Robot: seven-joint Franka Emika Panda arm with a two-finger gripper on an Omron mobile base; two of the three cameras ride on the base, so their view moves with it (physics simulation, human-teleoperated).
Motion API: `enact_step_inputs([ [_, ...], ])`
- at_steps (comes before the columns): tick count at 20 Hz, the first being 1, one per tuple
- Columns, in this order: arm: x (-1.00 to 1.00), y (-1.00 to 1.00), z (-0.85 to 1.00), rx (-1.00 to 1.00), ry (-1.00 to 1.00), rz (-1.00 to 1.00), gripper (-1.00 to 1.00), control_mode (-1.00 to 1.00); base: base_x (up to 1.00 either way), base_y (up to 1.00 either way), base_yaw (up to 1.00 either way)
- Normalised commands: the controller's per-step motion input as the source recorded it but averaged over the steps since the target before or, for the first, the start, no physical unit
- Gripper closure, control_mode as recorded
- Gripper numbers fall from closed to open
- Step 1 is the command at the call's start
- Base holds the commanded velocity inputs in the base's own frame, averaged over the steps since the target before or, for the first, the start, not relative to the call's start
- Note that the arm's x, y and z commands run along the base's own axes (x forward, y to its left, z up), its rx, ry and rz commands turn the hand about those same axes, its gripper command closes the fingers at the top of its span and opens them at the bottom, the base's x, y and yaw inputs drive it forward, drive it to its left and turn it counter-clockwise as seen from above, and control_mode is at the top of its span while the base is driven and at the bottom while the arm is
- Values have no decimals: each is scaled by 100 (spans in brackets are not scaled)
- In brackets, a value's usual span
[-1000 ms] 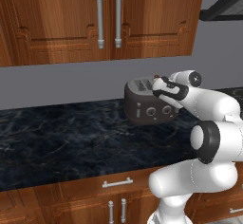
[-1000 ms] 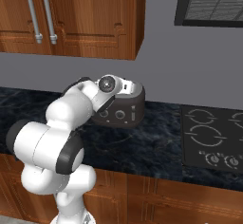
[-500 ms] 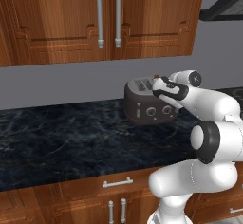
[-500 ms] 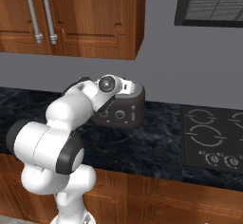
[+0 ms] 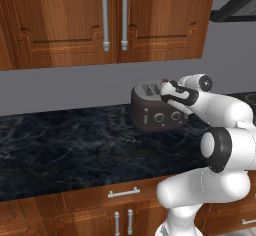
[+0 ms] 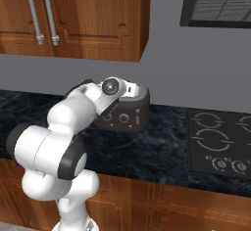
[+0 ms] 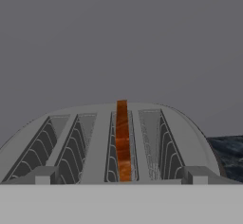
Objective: Start the toaster. Once the lever pops up, take the bread to the plate on the dining counter.
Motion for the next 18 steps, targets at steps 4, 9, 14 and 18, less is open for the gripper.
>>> enact_step_inputs([
  [4, 0, 0, 0, 0, 0, 0, -100, -100, 0, 0, 0],
  [9, 0, 0, 0, 0, 0, 0, -100, -100, 0, 0, 0],
  [14, 0, 0, -2, 0, 0, 0, -100, -100, 0, 0, 0],
  [18, 0, 0, -3, 0, 1, 0, -100, -100, 0, 0, 0],
])
